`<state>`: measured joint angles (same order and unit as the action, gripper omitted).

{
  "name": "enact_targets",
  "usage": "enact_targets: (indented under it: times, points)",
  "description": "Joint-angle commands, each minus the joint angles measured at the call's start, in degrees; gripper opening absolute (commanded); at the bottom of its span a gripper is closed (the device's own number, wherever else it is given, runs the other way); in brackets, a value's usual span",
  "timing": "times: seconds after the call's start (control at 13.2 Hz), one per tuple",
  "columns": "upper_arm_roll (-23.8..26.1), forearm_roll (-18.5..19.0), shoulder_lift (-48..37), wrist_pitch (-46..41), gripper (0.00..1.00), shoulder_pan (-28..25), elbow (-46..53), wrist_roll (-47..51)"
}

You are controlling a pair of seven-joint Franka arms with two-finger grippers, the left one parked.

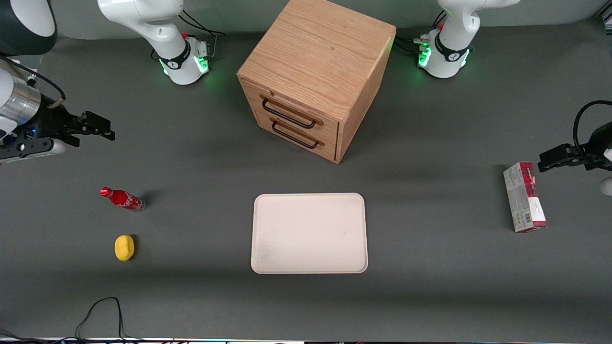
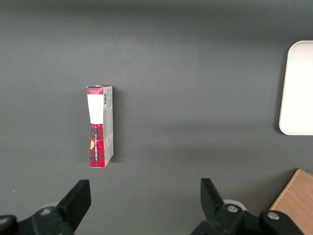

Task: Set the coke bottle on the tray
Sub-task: 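Move the right gripper toward the red Coca-Cola bottle, fingers open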

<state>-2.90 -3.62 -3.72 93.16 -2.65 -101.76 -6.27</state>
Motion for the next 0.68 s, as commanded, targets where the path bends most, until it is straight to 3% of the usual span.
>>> enact_targets:
  times: [0.0, 0.61]
  points:
    - [2.8, 0.9, 2.1, -3.8, 1.0, 1.9, 3.7, -0.2]
    - [2.8, 1.4, 2.8, -4.6, 1.0, 1.5, 4.6, -0.1]
